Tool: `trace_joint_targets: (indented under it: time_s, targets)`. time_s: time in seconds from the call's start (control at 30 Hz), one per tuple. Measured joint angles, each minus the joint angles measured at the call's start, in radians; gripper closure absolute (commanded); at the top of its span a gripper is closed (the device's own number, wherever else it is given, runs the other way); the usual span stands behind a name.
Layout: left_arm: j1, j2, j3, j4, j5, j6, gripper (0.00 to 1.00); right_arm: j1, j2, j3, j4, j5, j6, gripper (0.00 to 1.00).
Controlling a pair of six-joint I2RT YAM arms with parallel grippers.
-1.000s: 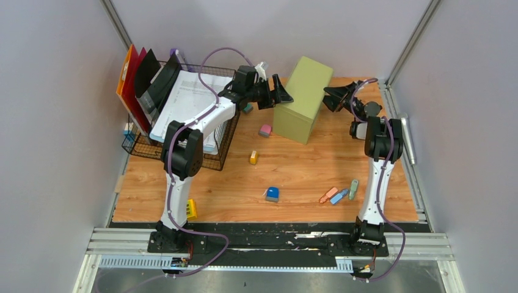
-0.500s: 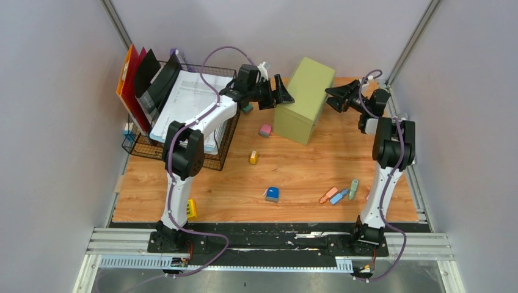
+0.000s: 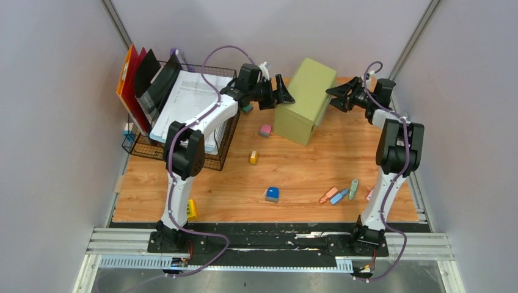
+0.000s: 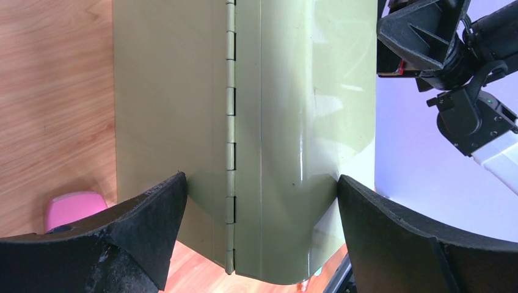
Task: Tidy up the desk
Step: Open the drawer in the storage box.
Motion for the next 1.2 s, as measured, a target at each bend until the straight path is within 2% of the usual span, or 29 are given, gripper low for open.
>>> trace_joint_targets:
  time_s: [0.33,0.53,0.63,0.73,0.8,0.83,0.93,1.2]
  targets:
    - [-0.003,0.0,0.0,-0.001,0.0,0.0,0.04,-0.017,-0.032,0.043,-0.211,-0.002,-0.159,1.0]
    - [-0.003,0.0,0.0,-0.002,-0.001,0.0,0.04,-0.071,-0.046,0.072,-0.233,0.006,-0.272,1.0]
    - [-0.003,0.0,0.002,-0.003,-0.001,0.0,0.04,-0.09,-0.055,0.082,-0.229,-0.003,-0.293,0.91]
    - [-0.003,0.0,0.002,-0.004,-0.001,0.0,0.04,-0.098,-0.058,0.084,-0.226,-0.012,-0.307,0.64]
    - [-0.003,0.0,0.002,-0.004,-0.001,0.0,0.04,-0.094,-0.058,0.084,-0.229,-0.021,-0.321,0.51]
    - [-0.003,0.0,0.002,-0.004,-0.001,0.0,0.04,-0.09,-0.058,0.084,-0.231,-0.024,-0.329,0.48]
    - [-0.003,0.0,0.002,-0.004,-0.001,0.0,0.04,-0.08,-0.058,0.084,-0.235,-0.032,-0.345,0.43]
    - [-0.003,0.0,0.002,-0.004,-0.001,0.0,0.04,-0.05,-0.058,0.084,-0.246,-0.034,-0.385,0.39]
